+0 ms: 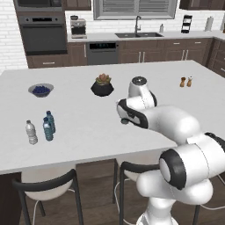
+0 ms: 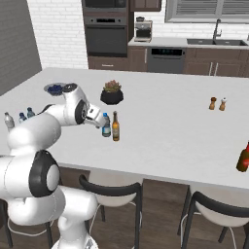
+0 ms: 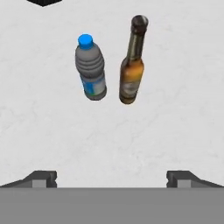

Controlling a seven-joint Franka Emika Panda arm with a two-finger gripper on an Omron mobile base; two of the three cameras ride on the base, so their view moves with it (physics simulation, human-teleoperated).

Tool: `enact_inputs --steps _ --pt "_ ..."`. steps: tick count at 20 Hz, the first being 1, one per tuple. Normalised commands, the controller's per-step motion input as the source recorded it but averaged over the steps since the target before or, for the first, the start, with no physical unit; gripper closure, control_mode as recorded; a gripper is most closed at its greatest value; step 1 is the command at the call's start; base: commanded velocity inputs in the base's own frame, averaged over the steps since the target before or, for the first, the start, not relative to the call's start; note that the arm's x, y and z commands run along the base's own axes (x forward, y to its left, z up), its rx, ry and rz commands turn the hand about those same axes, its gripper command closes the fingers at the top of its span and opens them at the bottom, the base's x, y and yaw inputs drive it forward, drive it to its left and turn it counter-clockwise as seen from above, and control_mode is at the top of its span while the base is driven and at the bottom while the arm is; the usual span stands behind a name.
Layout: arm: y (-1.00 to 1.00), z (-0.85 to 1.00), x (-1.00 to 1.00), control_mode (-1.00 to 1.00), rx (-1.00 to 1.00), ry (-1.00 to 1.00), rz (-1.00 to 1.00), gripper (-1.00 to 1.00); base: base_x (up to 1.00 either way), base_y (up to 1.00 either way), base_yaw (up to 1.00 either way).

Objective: Move the plastic bottles in the middle to the plastics group, and the glass bottles in the middle to the glass group.

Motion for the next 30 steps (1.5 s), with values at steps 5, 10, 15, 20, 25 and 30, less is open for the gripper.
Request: enact_inputs --steps 5,10,15,20,25,30 --pt "-1.0 0.0 0.0 -1.0 0.0 0.0 -0.15 -1.0 0.0 0.0 0.0" --pt "-0.67 0.0 0.0 -1.0 0.03 -0.02 0.02 -1.0 0.0 0.0 0.0" --pt "-0.04 0.0 0.18 -1.0 0.09 -0.05 0.17 -1.0 0.0 0.0 0.0" --pt "0.0 0.0 0.36 -1.0 0.04 0.0 0.29 -1.0 0.0 0.0 0.0" --pt "0.0 0.0 0.41 -1.0 0.0 0.0 0.26 -1.0 0.0 0.0 0.0" --pt "0.0 -0.01 0.2 -1.0 0.0 0.0 0.2 -1.0 0.0 0.0 0.0"
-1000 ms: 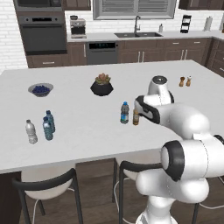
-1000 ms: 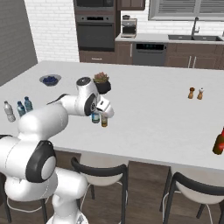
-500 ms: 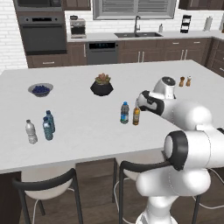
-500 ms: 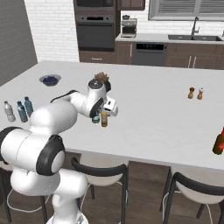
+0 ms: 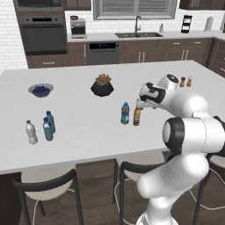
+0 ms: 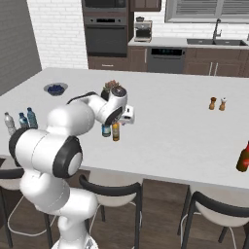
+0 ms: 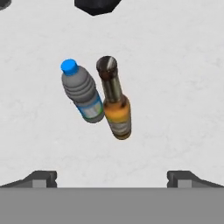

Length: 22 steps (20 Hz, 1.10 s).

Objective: Move the plastic bottles in the middle to the plastics group, and the glass bottles in the middle to the glass group.

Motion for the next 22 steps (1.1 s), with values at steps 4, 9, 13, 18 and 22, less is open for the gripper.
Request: enact_inputs --steps 4,9,13,18,22 --pt "0.0 -0.13 0.29 -1.0 0.0 0.0 0.12 -1.0 0.0 0.0 0.0" --pt "0.0 -0.15 0.3 -1.0 -0.02 0.0 0.04 -1.0 0.0 0.0 0.0" --pt "0.0 -0.08 0.28 -1.0 -0.03 0.0 0.0 -1.0 0.0 0.0 0.0" --pt "0.0 -0.01 0.06 -1.0 -0.01 0.0 0.0 -1.0 0.0 0.0 0.0" --pt "0.08 -0.07 0.0 -1.0 -0.01 0.0 0.0 -1.0 0.0 0.0 0.0"
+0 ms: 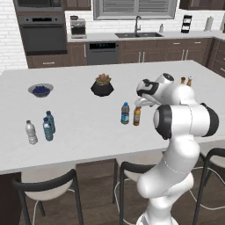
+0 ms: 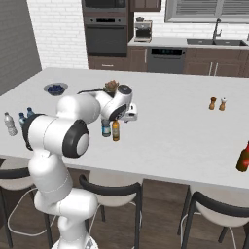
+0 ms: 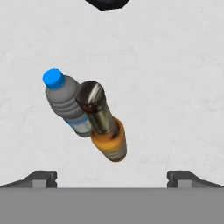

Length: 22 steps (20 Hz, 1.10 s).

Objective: Move the plastic bottles in the middle to the plastics group, and the glass bottles in the middle to the glass group.

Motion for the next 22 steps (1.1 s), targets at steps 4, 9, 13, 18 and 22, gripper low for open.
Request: enact_inputs --steps 4,9,13,18,22 --pt "0.19 -0.21 0.0 -1.0 -0.03 0.0 0.0 -1.0 0.0 0.0 0.0" --pt "0.1 -0.24 0.02 -1.0 -0.04 0.0 0.0 -1.0 0.0 0.0 0.0" --pt "0.0 -0.12 0.01 -1.0 -0.01 0.0 0.0 -1.0 0.0 0.0 0.0" --pt "0.0 -0.03 0.03 -1.0 0.0 -0.03 0.04 -1.0 0.0 0.0 0.0" --pt "0.0 0.0 0.04 -1.0 0.0 -0.05 0.07 -1.0 0.0 0.0 0.0"
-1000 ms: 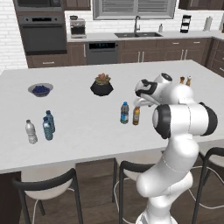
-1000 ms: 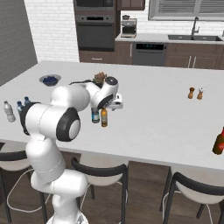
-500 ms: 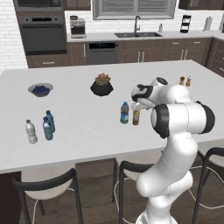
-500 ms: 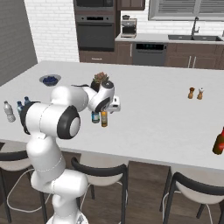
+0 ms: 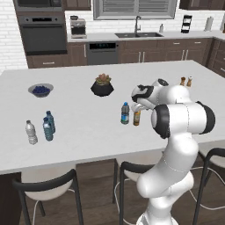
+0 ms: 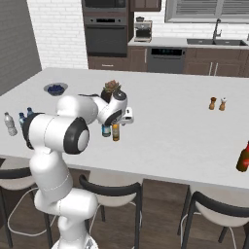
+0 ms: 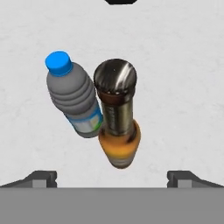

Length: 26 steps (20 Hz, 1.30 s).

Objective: Move the plastic bottles in the middle to the plastics group, and the glass bottles in the middle to the glass group.

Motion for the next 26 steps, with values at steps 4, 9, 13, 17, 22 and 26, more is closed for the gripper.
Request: enact_inputs --steps 4,9,13,17,22,26 --pt "0.0 -0.04 0.12 -1.0 0.0 -0.01 0.09 -1.0 0.0 0.0 0.0" --pt "0.0 -0.07 0.11 -1.0 0.0 0.0 0.09 -1.0 0.0 0.0 0.0" --pt "0.0 -0.05 0.11 -1.0 0.0 0.0 0.08 -1.0 0.0 0.0 0.0" --pt "0.0 -0.07 0.13 -1.0 0.0 0.0 0.07 -1.0 0.0 0.0 0.0" --pt "0.0 -0.08 0.05 -1.0 0.0 0.0 0.06 -1.0 0.0 0.0 0.0" --pt "0.0 -0.07 0.09 -1.0 0.0 0.0 0.06 -1.0 0.0 0.0 0.0"
